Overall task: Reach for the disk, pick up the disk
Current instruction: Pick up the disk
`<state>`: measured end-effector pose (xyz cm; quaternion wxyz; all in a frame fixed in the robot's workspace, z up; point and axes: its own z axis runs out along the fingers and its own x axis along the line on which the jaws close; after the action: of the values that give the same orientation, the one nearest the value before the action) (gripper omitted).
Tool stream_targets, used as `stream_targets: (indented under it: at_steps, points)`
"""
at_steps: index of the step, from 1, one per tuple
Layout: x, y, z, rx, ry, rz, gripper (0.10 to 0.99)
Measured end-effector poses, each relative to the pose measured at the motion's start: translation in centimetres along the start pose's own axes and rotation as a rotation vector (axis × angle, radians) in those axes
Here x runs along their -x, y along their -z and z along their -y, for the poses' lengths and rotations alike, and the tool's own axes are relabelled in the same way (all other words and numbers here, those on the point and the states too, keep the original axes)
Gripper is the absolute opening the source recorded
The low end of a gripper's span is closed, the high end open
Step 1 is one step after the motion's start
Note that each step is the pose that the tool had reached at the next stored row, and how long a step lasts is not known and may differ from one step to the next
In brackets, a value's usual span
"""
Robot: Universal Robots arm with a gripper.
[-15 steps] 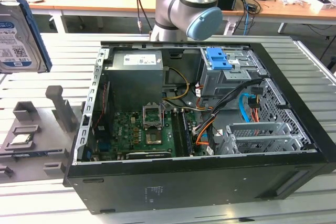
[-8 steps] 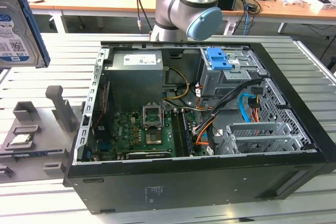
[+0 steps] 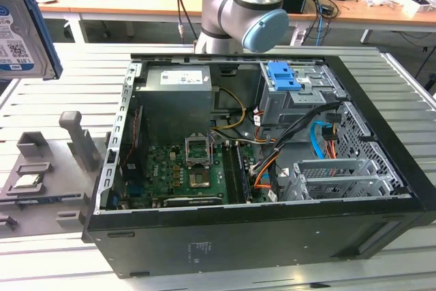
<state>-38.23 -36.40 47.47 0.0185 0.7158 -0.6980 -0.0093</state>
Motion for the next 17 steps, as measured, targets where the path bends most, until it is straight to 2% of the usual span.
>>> stream_targets:
  at_steps: [4,7,11,17]
  points:
    - [0.00,1.00,0.02,0.000,0.000,-0.0001,0.365]
    - [0.00,1.38,0.02,0.000,0.000,0.0000,0.365]
    - [-0.01,2.31,0.00,0.000,0.000,-0.0001,0.365]
    - [-0.01,2.41,0.00,0.000,0.000,-0.0001,0.365]
